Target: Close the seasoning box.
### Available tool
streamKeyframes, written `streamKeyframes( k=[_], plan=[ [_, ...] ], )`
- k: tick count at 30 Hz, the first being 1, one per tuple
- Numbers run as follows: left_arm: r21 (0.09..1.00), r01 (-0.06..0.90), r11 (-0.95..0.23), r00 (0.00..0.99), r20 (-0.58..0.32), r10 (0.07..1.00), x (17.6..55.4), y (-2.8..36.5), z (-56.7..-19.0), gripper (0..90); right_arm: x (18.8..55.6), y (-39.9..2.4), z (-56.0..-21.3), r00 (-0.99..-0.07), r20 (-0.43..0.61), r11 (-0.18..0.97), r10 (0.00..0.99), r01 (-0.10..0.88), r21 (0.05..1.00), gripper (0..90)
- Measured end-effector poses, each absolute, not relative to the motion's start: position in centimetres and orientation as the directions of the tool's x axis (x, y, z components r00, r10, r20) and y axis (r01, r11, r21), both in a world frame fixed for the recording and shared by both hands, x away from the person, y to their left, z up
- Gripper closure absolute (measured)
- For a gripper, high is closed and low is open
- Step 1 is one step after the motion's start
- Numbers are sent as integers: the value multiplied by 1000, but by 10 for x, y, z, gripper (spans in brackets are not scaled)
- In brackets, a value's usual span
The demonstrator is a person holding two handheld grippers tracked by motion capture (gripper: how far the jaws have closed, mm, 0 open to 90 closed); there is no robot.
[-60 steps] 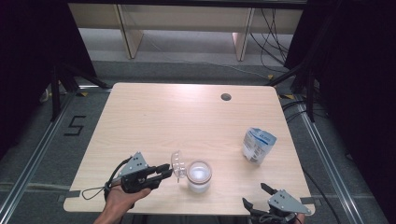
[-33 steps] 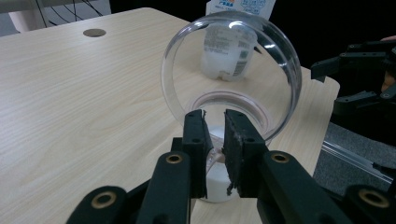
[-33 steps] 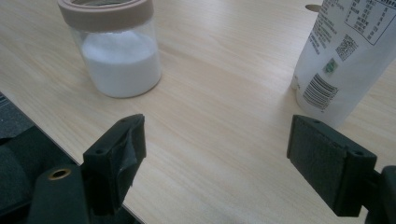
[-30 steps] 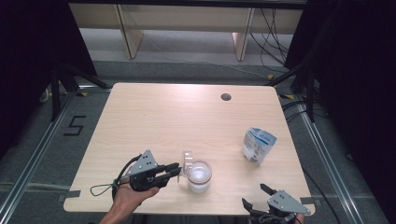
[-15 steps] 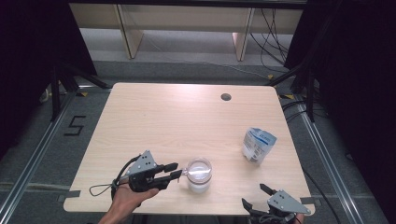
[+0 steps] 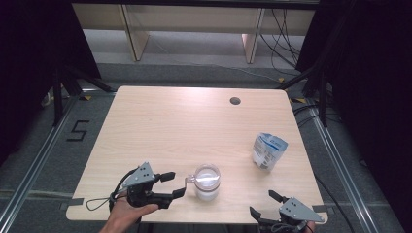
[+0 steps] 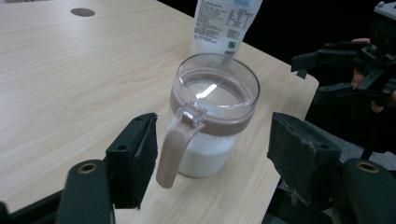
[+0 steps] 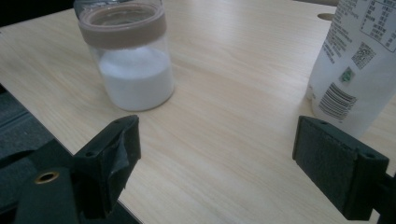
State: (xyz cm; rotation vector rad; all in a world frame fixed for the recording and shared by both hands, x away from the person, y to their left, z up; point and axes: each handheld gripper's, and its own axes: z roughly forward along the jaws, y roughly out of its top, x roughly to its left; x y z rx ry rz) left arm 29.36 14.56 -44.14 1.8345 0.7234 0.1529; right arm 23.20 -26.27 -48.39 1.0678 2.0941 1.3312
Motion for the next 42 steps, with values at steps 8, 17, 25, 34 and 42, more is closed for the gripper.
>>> streamKeyframes(
  k=[8, 17, 25, 34, 42],
  plan=[
    [876, 432, -213, 788, -252, 562, 287, 151, -451, 289, 231, -261, -485, -606, 77, 206, 792, 384, 900, 157],
    [877, 414, -245, 803, -224, 553, 279, 152, -458, 229, 229, -259, -484, -609, 99, 198, 787, 400, 895, 156],
    [880, 407, -246, 807, -220, 549, 271, 152, -464, 160, 231, -259, -484, -622, 73, 210, 779, 369, 905, 156],
    [870, 420, -256, 800, -222, 558, 265, 156, -469, 153, 229, -258, -483, -629, 82, 213, 773, 379, 901, 157],
    [868, 425, -257, 798, -226, 558, 258, 162, -475, 153, 225, -257, -483, -638, 81, 227, 766, 387, 894, 156]
  ],
)
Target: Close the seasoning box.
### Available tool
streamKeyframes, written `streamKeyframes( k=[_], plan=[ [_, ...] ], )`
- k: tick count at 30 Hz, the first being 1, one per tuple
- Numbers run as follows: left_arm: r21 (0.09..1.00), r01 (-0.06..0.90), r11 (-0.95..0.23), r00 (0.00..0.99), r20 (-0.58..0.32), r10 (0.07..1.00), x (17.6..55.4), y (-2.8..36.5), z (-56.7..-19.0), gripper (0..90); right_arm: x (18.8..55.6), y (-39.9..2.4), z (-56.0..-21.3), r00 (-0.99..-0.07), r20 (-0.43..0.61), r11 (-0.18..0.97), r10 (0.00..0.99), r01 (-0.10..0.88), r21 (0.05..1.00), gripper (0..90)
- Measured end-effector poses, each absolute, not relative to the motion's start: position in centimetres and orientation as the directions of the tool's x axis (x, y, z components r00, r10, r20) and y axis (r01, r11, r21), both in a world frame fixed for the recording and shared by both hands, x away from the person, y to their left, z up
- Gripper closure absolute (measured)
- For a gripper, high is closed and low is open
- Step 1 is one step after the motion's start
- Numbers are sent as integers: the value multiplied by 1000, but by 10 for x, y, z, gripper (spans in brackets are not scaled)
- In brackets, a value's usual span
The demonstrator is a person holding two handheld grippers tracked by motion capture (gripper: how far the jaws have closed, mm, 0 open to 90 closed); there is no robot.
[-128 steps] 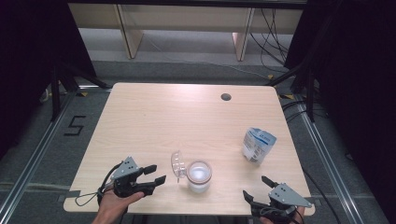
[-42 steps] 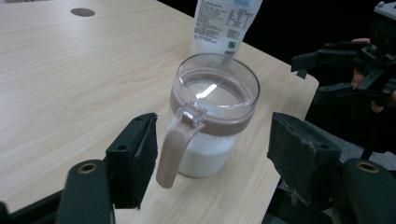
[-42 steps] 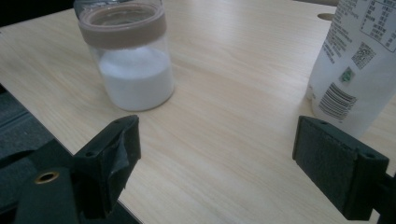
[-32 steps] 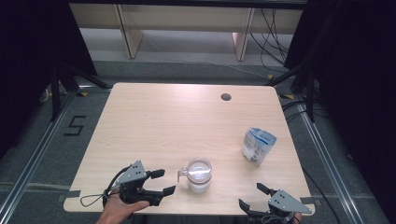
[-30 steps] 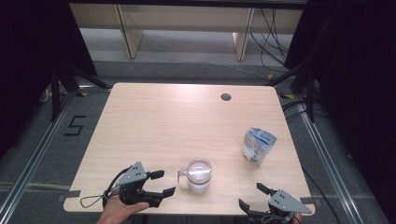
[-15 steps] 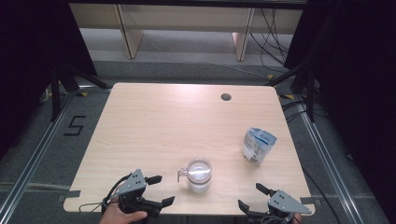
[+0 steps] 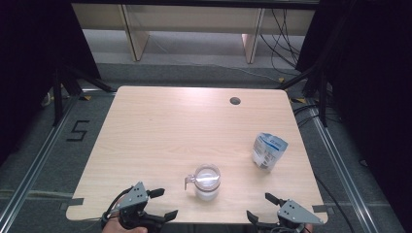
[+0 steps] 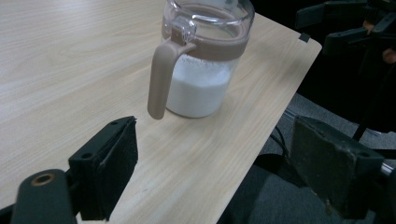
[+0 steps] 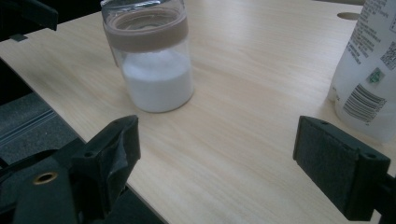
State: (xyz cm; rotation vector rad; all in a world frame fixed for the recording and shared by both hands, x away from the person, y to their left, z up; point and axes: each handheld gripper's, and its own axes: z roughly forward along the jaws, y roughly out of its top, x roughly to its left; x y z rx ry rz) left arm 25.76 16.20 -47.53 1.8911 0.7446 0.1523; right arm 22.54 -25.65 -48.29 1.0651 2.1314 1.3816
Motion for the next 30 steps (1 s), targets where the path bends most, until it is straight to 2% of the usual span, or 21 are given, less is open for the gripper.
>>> streamKeyframes(
  k=[5, 6, 7, 10, 11, 12, 15, 17, 21, 30],
  plan=[
    [862, 433, -265, 797, -227, 560, 254, 165, -481, 153, 223, -256, -484, -641, 71, 242, 764, 387, 890, 157],
    [861, 433, -266, 796, -227, 561, 254, 165, -482, 153, 219, -254, -484, -627, 116, 214, 771, 425, 879, 157],
    [857, 441, -268, 789, -228, 570, 252, 165, -482, 153, 222, -256, -485, -644, 65, 249, 762, 384, 889, 157],
    [850, 454, -266, 784, -239, 573, 250, 165, -487, 153, 219, -255, -487, -634, 104, 241, 767, 433, 869, 157],
    [846, 459, -270, 779, -237, 581, 248, 165, -488, 153, 220, -256, -488, -639, 82, 256, 765, 419, 871, 157],
    [843, 459, -282, 780, -230, 582, 247, 165, -489, 153, 216, -254, -488, -623, 127, 232, 772, 461, 856, 157],
    [848, 444, -289, 791, -220, 570, 246, 165, -493, 153, 219, -256, -493, -652, 75, 288, 754, 432, 855, 157],
    [834, 449, -321, 793, -206, 573, 246, 168, -495, 153, 218, -255, -494, -651, 84, 300, 754, 455, 838, 158],
    [827, 484, -285, 766, -243, 595, 245, 166, -500, 153, 218, -255, -495, -659, 92, 300, 747, 458, 837, 158],
    [831, 468, -300, 777, -226, 587, 247, 168, -502, 153, 218, -255, -495, -664, 76, 320, 744, 453, 832, 158]
  ],
)
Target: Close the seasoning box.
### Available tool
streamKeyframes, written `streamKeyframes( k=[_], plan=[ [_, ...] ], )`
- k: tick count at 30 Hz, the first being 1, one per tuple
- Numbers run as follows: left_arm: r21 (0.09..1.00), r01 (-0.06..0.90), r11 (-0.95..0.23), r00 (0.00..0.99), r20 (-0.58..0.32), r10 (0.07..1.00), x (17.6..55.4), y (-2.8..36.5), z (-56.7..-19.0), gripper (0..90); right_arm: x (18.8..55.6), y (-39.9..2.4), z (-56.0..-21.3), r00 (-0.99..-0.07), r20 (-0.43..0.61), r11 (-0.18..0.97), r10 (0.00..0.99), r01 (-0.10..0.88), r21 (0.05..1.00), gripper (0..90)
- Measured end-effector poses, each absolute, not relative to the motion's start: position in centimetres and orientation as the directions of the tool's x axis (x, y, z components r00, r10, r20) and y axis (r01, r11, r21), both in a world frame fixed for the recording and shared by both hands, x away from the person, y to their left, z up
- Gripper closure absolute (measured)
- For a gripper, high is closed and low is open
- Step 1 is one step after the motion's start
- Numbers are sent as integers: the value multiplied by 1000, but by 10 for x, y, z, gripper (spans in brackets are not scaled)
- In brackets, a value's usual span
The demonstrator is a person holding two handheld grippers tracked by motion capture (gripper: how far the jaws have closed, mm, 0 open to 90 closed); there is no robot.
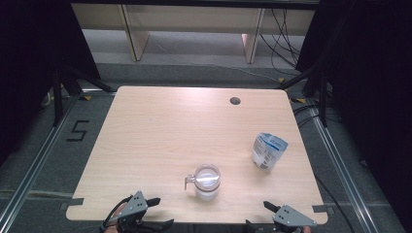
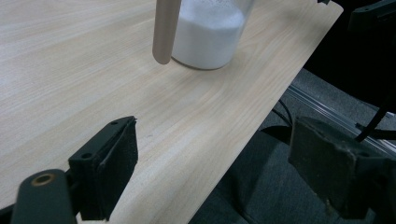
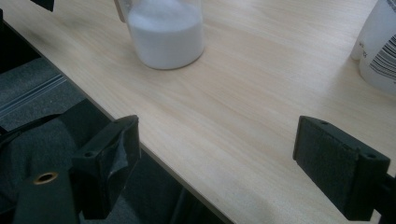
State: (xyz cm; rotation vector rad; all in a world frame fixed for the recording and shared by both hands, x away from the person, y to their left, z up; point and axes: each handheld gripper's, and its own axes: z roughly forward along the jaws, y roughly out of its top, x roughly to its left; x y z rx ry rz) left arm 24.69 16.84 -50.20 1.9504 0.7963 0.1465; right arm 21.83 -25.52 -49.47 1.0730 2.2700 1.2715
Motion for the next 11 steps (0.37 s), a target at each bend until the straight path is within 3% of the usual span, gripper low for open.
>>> streamKeyframes(
  k=[11],
  plan=[
    [825, 479, -298, 772, -235, 590, 248, 169, -502, 153, 219, -256, -495, -653, 64, 318, 754, 448, 836, 158]
  ],
)
